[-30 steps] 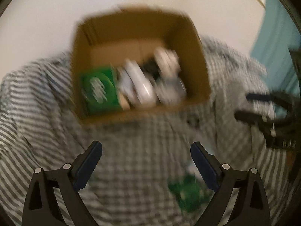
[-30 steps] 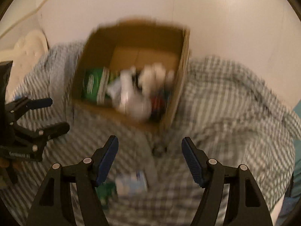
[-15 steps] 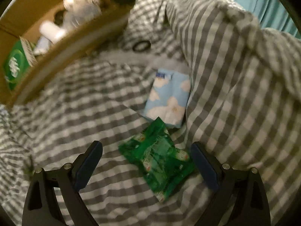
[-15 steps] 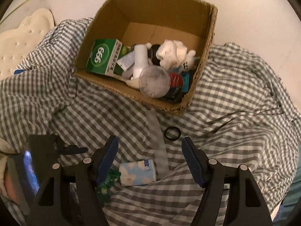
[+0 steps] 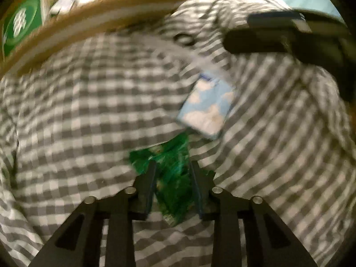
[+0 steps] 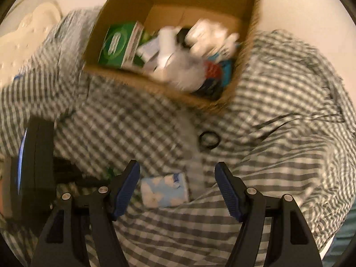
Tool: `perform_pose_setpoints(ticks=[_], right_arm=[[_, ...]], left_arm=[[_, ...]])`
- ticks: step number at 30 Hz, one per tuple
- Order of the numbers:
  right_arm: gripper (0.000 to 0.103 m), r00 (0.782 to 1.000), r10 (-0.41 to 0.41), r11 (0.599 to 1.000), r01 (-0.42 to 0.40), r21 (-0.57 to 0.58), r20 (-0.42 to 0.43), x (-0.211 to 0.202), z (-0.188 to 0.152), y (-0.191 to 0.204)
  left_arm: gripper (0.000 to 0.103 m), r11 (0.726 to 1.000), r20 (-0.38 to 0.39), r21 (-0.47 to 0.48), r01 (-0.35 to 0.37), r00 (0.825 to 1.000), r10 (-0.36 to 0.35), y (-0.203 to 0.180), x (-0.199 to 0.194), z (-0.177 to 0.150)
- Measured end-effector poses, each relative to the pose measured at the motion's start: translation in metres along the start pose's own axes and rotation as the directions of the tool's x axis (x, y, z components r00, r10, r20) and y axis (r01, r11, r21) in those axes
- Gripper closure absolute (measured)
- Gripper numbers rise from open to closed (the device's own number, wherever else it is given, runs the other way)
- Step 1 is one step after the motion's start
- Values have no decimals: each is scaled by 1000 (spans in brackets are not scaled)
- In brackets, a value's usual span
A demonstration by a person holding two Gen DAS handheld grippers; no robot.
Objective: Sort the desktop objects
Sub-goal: 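Grasp the green sachet with the left tool while the right tool grasps the cloud-print tissue pack, then carry the green sachet and tissue pack into the box, open both tools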
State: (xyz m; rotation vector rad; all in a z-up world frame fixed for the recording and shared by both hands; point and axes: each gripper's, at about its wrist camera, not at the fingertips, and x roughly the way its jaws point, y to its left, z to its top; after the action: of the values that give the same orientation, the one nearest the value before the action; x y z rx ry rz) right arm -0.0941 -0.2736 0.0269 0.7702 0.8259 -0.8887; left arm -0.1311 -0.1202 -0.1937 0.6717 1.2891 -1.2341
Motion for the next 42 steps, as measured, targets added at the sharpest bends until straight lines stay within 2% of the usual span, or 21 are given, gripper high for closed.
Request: perform_pose_setpoints(ticks=[2, 8, 10, 11, 16, 18, 19, 20, 22, 25, 27, 31, 35, 38, 42], right_arm=[[34, 998, 1, 999, -4, -41, -60, 16, -4, 10], [31, 969, -57, 988, 19, -155, -240, 67, -23, 30], [26, 960, -85, 981, 35, -189, -265, 77, -27, 34], [25, 959, -96, 977, 40, -208, -266, 81, -28, 37], [20, 950, -117, 967, 43, -249, -289, 95, -30, 44], [22, 939, -154, 961, 70, -268, -306, 103, -32, 46], [31, 935, -178, 956, 91, -278, -307, 105, -33, 47], [32, 931, -194, 953, 105, -284, -308, 105, -34, 47], [36, 938, -167, 961, 86, -263, -302, 99, -33, 45], [36, 959, -106, 981, 57, -185, -265, 75, -26, 30], [36, 971, -76, 991, 49, -121, -228, 55, -20, 16], [36, 988, -48, 999, 44, -31, -144, 21, -11, -9], [36, 993, -52, 999, 53, 11, -103, 6, -4, -17], [36, 993, -53, 998, 55, 17, -101, 4, 3, -17], [36, 995, -51, 998, 53, 15, -87, 4, 4, -17]], left_arm=[[53, 999, -28, -37, 18, 999, -19, 9, 9, -3], [53, 994, -36, -91, 53, 998, -57, 22, 15, -10], [67, 994, -34, -90, 68, 997, -71, 22, 14, -12], [69, 993, -30, -93, 73, 997, -76, 21, 14, -11], [70, 988, -30, -119, 99, 994, -104, 32, 16, -6], [70, 987, -29, -127, 100, 994, -105, 38, 16, -7], [70, 987, -28, -126, 101, 994, -105, 39, 17, -8], [69, 987, -27, -123, 102, 994, -106, 40, 17, -5], [64, 987, -29, -128, 98, 994, -103, 43, 20, -5], [55, 987, -36, -144, 76, 996, -82, 35, 27, -3], [45, 986, -41, -153, 65, 997, -72, 25, 40, 5], [38, 985, -62, -162, 50, 996, -61, 15, 61, 14], [40, 987, -56, -156, 28, 998, -37, 7, 65, 16], [64, 983, -38, -174, 49, 998, -57, 3, 64, 17], [67, 980, -7, -189, 67, 998, -70, -3, 60, 13]])
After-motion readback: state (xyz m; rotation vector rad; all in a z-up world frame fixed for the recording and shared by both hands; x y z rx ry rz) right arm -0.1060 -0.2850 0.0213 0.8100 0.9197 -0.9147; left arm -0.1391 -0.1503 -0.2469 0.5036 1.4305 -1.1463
